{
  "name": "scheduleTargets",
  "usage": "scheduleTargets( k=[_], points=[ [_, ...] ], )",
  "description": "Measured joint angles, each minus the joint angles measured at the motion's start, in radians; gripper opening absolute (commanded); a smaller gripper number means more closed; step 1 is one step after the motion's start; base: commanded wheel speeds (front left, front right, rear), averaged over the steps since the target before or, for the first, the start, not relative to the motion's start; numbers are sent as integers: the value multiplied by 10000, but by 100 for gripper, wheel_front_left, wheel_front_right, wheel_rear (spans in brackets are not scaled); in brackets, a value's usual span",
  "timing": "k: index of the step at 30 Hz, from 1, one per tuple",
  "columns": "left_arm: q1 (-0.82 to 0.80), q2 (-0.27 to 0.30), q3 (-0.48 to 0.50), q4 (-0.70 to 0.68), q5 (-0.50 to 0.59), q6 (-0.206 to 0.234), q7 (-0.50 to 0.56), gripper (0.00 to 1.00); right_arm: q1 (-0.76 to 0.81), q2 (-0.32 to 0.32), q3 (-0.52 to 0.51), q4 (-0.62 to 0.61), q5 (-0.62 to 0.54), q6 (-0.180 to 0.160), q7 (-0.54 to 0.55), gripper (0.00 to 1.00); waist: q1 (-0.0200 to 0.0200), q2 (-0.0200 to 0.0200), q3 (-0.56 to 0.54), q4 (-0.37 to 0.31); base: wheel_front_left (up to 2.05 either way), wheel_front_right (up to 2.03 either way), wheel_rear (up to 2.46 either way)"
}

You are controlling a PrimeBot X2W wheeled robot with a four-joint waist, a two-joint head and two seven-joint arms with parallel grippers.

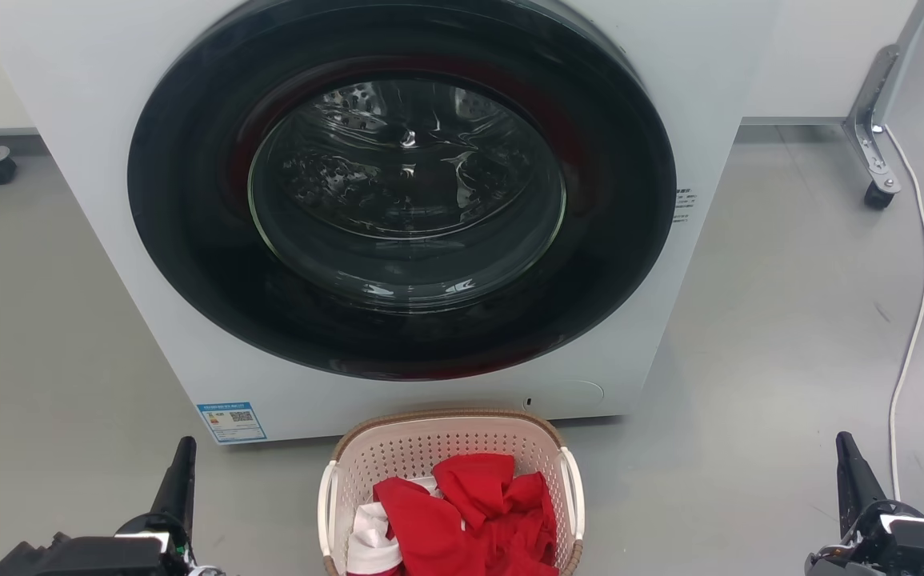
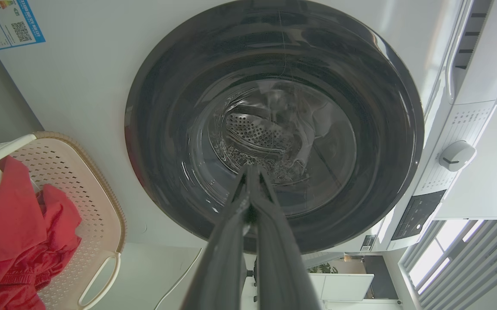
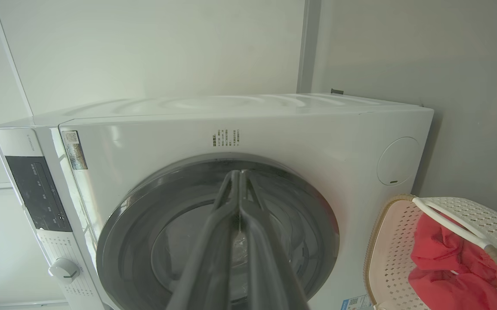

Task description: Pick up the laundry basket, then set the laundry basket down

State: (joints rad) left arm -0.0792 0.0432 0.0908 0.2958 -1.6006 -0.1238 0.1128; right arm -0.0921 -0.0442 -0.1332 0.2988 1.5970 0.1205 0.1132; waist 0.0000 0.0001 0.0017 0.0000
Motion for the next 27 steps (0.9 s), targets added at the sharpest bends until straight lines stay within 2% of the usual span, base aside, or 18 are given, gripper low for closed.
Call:
scheduleTargets(
  k=[27],
  points=[
    [0, 0, 0, -2, 0, 0, 0, 0, 0, 2, 0, -2, 0, 0, 0, 0, 0, 0, 0, 0, 0, 0, 0]
  ],
)
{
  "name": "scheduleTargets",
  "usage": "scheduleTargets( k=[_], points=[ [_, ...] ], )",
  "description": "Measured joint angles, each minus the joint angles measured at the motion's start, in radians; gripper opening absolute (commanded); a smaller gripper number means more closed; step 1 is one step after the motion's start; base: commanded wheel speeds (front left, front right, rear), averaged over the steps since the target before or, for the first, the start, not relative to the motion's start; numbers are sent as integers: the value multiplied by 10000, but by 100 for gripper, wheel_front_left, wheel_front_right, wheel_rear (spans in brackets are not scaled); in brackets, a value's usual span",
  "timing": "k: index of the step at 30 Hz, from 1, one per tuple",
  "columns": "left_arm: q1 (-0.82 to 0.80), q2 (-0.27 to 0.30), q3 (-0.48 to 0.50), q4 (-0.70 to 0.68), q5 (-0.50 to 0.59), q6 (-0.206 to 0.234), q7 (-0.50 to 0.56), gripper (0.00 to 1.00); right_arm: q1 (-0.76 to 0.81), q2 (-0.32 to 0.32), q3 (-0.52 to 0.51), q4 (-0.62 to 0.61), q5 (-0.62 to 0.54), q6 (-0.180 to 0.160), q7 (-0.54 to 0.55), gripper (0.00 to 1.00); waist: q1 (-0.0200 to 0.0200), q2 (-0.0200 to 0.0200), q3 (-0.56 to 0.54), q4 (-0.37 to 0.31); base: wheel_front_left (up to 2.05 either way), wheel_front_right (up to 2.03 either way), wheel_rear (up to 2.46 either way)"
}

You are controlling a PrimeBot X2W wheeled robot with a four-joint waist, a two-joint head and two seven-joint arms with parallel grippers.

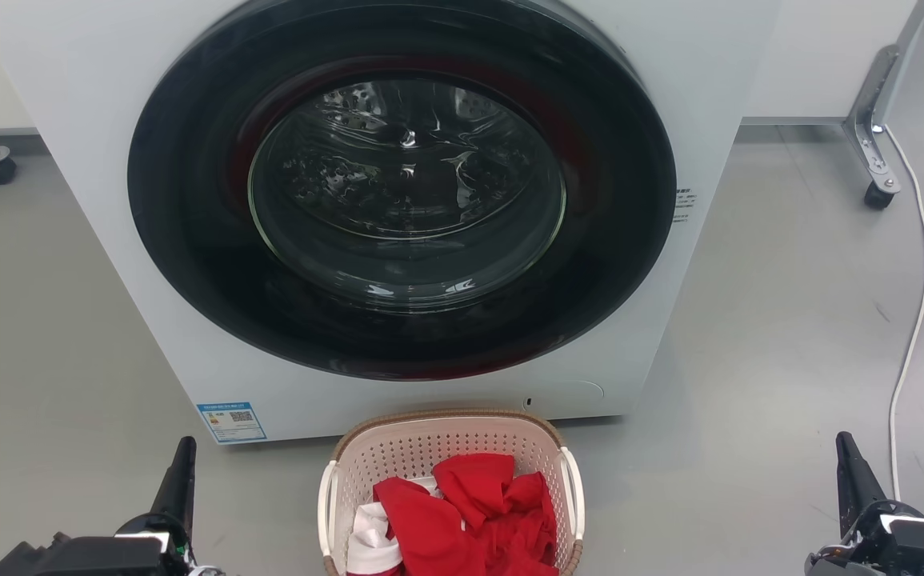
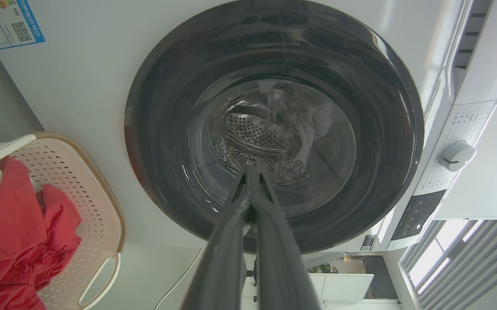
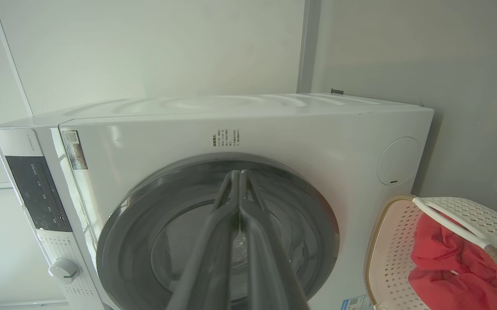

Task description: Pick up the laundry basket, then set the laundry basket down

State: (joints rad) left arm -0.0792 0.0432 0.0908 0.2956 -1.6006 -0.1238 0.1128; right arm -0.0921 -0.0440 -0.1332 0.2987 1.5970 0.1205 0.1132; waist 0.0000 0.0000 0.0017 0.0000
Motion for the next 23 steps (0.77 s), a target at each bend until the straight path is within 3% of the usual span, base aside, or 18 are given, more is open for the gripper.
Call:
scheduleTargets(
  k=[23],
  points=[
    [0, 0, 0, -2, 0, 0, 0, 0, 0, 0, 0, 0, 0, 0, 0, 0, 0, 0, 1, 0, 0, 0, 0]
  ],
)
